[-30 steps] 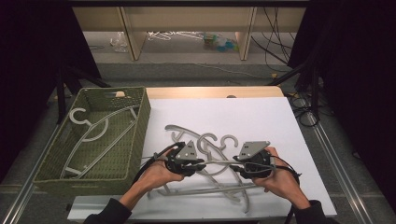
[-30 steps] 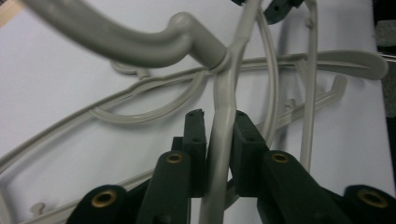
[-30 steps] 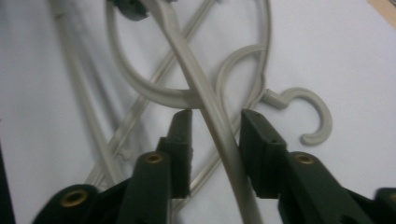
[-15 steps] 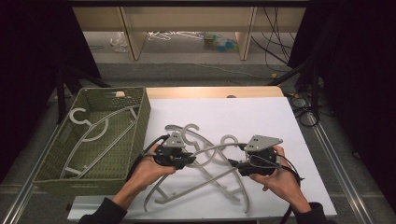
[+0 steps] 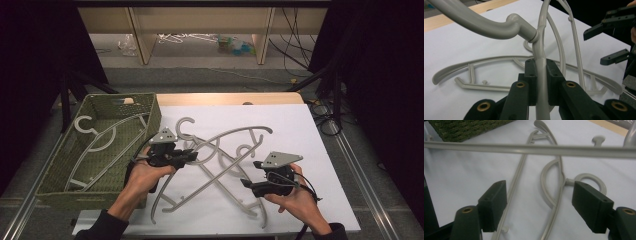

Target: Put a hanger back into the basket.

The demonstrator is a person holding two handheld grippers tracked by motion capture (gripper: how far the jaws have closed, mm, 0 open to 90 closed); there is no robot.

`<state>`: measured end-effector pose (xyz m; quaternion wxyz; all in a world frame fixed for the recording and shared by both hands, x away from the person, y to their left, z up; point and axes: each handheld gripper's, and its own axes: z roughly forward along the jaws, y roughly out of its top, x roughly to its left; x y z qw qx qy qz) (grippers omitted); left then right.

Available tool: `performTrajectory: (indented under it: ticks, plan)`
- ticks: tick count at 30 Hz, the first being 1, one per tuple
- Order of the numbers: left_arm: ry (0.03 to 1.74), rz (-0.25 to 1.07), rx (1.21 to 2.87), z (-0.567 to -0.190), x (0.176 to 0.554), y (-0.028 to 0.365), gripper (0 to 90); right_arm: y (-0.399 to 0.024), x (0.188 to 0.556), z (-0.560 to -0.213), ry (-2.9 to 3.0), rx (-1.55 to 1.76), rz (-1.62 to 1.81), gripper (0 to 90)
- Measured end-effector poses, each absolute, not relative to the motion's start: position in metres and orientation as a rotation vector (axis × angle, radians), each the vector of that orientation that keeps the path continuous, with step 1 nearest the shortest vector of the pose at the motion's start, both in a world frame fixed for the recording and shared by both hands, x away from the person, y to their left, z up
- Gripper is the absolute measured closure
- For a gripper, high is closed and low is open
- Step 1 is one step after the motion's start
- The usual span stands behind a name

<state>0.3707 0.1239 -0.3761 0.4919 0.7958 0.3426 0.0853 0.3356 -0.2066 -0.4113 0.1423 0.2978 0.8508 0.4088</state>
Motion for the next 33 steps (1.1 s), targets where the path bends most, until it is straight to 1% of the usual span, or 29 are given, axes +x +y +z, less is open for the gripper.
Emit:
performTrajectory:
  ticks: [2,8,16,24,29,33]
  plan:
    - [0.832,0.205,1.915,-0.372,0.372,0.126,81.4,-0.207,0.336,-0.413,2.449,0.863,1.176,25.5]
    - [0.850,0.182,1.850,-0.358,0.373,0.128,81.4,-0.209,0.338,-0.418,2.457,0.888,1.164,25.6]
    - [0.846,0.213,1.812,-0.323,0.376,0.140,81.4,-0.208,0.339,-0.418,2.467,0.881,1.161,26.0]
    - [0.880,0.251,1.755,-0.295,0.381,0.169,81.4,-0.209,0.338,-0.418,2.466,0.895,1.162,26.1]
    - [0.915,0.339,1.757,-0.279,0.384,0.195,81.4,-0.210,0.340,-0.420,2.468,0.888,1.158,26.1]
    - [0.969,0.386,1.727,-0.276,0.388,0.220,81.4,-0.211,0.340,-0.420,2.473,0.911,1.156,26.1]
